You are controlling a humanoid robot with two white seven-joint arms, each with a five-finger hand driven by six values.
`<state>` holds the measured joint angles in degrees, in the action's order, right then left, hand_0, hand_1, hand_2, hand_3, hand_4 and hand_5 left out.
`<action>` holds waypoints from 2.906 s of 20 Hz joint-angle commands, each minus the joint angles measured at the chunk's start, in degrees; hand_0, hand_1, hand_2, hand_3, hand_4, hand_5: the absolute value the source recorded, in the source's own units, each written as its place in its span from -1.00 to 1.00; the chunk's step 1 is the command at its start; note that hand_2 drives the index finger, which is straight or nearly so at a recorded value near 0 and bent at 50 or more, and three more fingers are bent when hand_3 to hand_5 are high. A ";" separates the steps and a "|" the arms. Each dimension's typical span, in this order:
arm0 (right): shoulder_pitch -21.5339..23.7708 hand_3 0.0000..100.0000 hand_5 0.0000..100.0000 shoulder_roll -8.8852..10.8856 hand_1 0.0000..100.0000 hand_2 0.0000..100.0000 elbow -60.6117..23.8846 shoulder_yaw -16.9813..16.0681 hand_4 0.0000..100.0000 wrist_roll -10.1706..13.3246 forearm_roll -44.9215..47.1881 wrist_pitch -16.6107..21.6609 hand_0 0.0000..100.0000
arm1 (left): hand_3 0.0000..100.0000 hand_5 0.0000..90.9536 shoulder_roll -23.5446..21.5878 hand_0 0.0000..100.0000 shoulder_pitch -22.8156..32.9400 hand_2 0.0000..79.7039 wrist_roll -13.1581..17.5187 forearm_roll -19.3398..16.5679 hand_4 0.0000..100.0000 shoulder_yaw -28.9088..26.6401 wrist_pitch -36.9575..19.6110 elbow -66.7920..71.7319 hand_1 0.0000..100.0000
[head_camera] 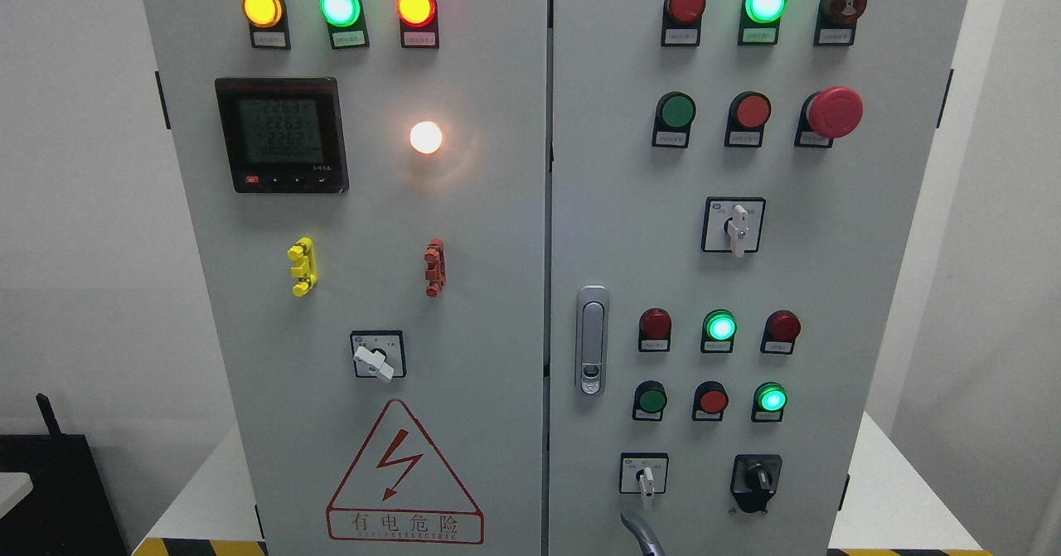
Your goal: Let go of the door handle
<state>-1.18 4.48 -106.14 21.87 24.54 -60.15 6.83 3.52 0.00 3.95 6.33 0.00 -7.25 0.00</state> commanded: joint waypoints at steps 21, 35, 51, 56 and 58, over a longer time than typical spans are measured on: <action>-15.25 1.00 1.00 -6.59 -0.23 -1.00 10.08 1.95 1.00 -7.74 -12.71 -14.12 -0.31 | -1.00 -1.00 0.00 -0.76 -1.76 -1.00 0.01 0.00 -1.00 0.61 0.04 -0.44 -0.22; -15.78 1.00 1.00 -7.47 -0.24 -1.00 10.25 -1.04 1.00 -9.24 -12.27 -14.57 -0.27 | -1.00 -1.00 0.00 -0.76 -1.76 -1.00 0.01 0.00 -1.00 0.61 0.04 -0.53 -0.22; -17.36 1.00 1.00 -7.30 -0.24 -1.00 11.83 -0.25 1.00 -9.51 -12.18 -14.30 -0.27 | -1.00 -1.00 0.00 -0.76 -1.76 -1.00 0.01 0.00 -1.00 0.61 0.04 -0.53 -0.22; -18.24 1.00 1.00 -7.12 -0.24 -1.00 12.36 0.01 1.00 -9.68 -12.18 -14.39 -0.27 | -1.00 -1.00 0.00 -0.76 -1.76 -1.00 0.01 0.00 -1.00 0.61 0.04 -0.44 -0.22; -18.16 1.00 0.99 -7.12 -0.24 -1.00 12.45 0.54 1.00 -9.68 -12.27 -14.48 -0.27 | -1.00 -1.00 0.00 -0.76 -1.76 -1.00 0.01 0.00 -1.00 0.61 0.04 -0.53 -0.22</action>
<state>-18.90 -2.72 -94.64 21.75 14.92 -72.34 -7.50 3.52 0.00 3.97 6.33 0.00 -7.25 0.00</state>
